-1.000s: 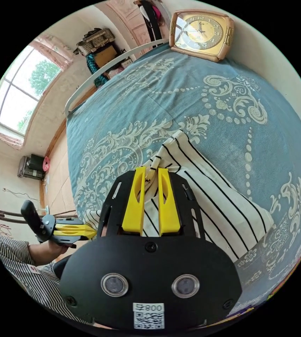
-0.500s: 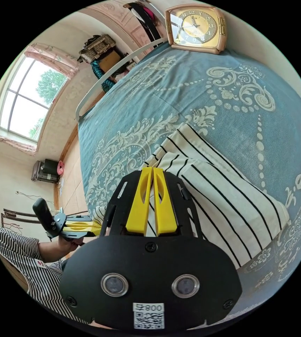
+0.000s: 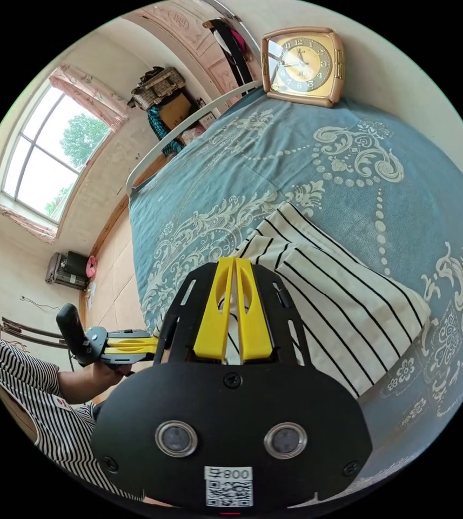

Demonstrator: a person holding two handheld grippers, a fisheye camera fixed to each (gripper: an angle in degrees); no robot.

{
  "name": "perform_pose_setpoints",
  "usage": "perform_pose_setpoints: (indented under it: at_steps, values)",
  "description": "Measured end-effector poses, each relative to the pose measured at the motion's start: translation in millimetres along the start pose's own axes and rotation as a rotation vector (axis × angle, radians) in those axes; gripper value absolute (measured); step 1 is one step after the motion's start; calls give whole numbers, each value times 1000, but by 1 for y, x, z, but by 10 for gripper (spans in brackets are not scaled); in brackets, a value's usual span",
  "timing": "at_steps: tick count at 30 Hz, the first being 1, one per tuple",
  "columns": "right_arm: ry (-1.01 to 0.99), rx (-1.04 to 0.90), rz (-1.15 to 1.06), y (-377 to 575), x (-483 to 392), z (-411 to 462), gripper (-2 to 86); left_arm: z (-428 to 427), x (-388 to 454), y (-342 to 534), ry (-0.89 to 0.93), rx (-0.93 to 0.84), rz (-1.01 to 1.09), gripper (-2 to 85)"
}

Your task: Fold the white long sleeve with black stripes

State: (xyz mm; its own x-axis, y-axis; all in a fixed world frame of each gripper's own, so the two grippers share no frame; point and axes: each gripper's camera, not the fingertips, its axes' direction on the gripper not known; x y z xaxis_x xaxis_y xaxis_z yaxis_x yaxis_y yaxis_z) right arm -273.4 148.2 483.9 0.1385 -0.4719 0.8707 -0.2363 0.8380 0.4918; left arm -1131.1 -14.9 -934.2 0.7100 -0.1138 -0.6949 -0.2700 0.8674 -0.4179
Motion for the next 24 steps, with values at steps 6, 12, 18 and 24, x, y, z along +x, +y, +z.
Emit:
perform_pose_setpoints:
  at_steps: [6, 12, 18, 24]
  values:
    - [7, 98, 25, 3, -1, -43, 3, 9, 11, 14, -35, 15, 27, 2]
    - [7, 7, 53, -22, 5, -19, 2, 33, 5, 28, -39, -7, 6, 1]
    - [-25, -25, 37, -35, -9, -30, 1, 38, 7, 40, -42, 18, 9, 1]
    - [-108, 38, -16, 0, -57, -75, 1, 55, -1, 51, -40, 3, -18, 1]
